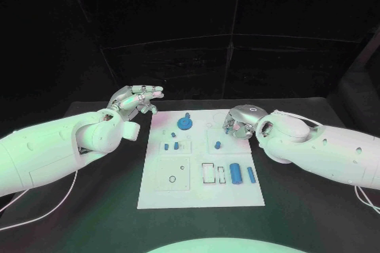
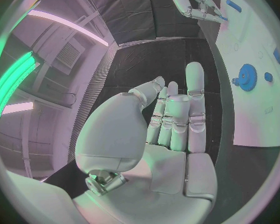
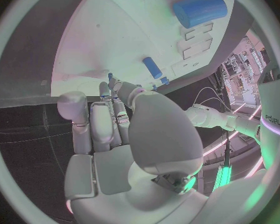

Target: Assemble the parts on the task board

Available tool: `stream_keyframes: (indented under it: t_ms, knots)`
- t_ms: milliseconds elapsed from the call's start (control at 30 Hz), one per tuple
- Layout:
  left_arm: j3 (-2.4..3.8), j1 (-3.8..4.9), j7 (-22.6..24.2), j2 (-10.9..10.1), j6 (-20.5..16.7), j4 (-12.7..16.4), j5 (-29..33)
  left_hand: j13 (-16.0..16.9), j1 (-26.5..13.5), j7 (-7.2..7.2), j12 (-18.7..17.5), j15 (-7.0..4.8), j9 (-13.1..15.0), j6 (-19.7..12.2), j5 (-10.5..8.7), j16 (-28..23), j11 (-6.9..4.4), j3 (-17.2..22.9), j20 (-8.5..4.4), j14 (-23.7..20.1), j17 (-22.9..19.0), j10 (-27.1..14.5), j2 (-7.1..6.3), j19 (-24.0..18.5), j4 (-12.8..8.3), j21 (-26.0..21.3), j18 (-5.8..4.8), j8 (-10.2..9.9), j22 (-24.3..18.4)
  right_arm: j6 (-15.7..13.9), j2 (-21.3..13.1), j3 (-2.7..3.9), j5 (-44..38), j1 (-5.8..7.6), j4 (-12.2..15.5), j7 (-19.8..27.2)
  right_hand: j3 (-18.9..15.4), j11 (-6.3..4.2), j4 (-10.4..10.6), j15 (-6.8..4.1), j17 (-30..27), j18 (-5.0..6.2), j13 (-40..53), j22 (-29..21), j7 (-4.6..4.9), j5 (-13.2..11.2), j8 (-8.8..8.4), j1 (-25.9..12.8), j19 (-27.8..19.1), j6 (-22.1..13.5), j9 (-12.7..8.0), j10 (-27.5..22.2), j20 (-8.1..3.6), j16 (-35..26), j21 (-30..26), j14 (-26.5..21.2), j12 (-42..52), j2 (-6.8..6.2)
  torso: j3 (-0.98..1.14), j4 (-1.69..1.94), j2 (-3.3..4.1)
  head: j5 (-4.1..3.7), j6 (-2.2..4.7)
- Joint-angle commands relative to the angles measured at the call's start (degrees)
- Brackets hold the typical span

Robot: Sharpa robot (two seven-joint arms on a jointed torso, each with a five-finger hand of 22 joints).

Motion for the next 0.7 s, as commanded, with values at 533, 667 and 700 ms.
stream_keyframes:
  t_ms: [533,667,700]
  knots:
    - [0.00,0.05,0.1,0.3,0.0,0.0,-0.8,0.0,0.2,0.12,0.3,0.19,-0.1,-0.5,-0.11,0.2,0.11,-0.1,0.00,-0.1,0.1,-0.5,0.56,-0.4,0.0,-0.2,0.24,-0.2,-0.1,-6.0,-1.5,2.30,1.4,0.15,12.4,0.0,1.5,0.00,-0.5,-0.37,0.5,-0.62,0.1,1.4,0.06,0.5,-0.51,-0.7,0.8,0.6,0.0,0.8,0.07,0.7,1.2,1.9,-0.4,-0.43,-0.08,0.08,0.03,1.24,0.19]
    - [0.00,0.05,0.1,0.5,0.0,0.1,-0.8,0.0,0.2,0.12,0.3,0.19,-0.1,-0.5,-0.11,0.2,0.11,-0.1,0.00,-0.1,0.1,-0.5,0.57,-0.4,0.0,-0.2,0.24,-0.2,-0.1,-5.3,1.1,2.30,1.8,0.14,12.3,0.3,1.6,0.01,-0.5,-0.36,0.5,-0.63,0.1,1.5,0.06,0.6,-0.52,-0.7,0.9,0.7,0.0,0.9,0.07,0.8,1.2,1.9,-0.5,-0.44,-0.14,0.05,0.04,2.33,-0.01]
    - [0.00,0.05,0.1,0.6,0.0,0.1,-0.9,0.0,0.2,0.12,0.3,0.19,-0.1,-0.5,-0.11,0.2,0.11,-0.1,0.00,-0.1,0.1,-0.5,0.57,-0.4,0.0,-0.2,0.24,-0.2,-0.1,-5.0,1.7,2.27,1.9,0.13,12.1,0.4,1.6,0.01,-0.5,-0.36,0.5,-0.63,0.1,1.5,0.06,0.6,-0.53,-0.7,0.9,0.7,0.0,0.9,0.07,0.8,1.2,1.9,-0.5,-0.44,-0.17,0.06,0.06,2.63,-0.12]
